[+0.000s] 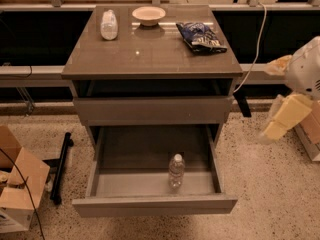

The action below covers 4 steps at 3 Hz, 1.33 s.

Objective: Pick water bottle from middle drawer and place on counter

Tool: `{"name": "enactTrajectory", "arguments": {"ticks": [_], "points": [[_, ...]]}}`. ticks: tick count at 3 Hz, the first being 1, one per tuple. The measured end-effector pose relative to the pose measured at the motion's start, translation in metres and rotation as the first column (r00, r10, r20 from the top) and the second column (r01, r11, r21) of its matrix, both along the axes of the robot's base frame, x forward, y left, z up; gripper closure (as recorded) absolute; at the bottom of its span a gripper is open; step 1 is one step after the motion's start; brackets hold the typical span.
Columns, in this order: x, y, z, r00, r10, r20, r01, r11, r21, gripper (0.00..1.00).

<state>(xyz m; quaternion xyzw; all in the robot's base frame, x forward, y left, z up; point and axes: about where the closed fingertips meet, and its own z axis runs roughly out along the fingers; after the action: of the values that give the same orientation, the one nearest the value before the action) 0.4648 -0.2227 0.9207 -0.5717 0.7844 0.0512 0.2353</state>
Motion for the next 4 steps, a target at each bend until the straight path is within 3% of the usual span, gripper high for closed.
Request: {"name": "enactTrajectory", "arguments": {"ticks": [1,2,3,4], "points": [[0.024,0.000,-0.053,0.9995,-0.018,-0.024,0.023,0.972,0.233,0.00],[0.027,0.008,-0.062,0.9986,-0.017,-0.051,0.031,0.955,0.294,0.00],[0.025,0.012,-0.078,0.9973,-0.034,-0.065,0.049,0.967,0.251,0.00],[0.027,0.035,-0.121,0.9960,-0.021,-0.087,0.044,0.961,0.272,0.00]]}}
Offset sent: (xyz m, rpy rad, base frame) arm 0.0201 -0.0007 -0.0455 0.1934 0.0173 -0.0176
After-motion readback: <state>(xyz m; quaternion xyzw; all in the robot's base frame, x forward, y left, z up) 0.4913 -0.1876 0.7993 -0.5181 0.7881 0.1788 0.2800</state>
